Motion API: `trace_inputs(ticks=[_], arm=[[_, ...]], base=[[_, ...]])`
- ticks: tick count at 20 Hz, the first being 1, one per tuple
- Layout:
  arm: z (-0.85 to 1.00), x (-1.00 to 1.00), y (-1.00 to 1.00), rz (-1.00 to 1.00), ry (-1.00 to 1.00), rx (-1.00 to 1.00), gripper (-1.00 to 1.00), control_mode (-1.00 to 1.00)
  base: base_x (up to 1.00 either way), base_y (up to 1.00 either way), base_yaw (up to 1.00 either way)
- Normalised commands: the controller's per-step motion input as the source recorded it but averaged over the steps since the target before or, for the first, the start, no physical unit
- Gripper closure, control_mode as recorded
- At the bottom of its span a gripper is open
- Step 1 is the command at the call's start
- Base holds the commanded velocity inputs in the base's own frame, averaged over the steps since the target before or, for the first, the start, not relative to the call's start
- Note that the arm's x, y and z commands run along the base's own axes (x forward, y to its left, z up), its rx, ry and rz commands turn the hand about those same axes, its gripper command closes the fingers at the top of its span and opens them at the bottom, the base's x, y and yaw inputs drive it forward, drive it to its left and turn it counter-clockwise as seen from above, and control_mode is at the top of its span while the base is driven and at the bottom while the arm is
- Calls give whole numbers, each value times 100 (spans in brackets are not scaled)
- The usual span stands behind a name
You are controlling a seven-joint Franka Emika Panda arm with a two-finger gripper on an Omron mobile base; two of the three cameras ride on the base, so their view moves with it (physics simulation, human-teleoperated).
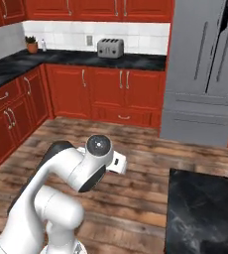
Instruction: Place the drinks on the dining counter in a tight cluster.
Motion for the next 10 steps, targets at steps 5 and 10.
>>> trace_inputs(ticks=[5,10], arm=[[0,0,0,0,0,0,-100,100],[0,0,0,0,0,0,-100,100]], base=[[27,9,77],[69,14,36]])
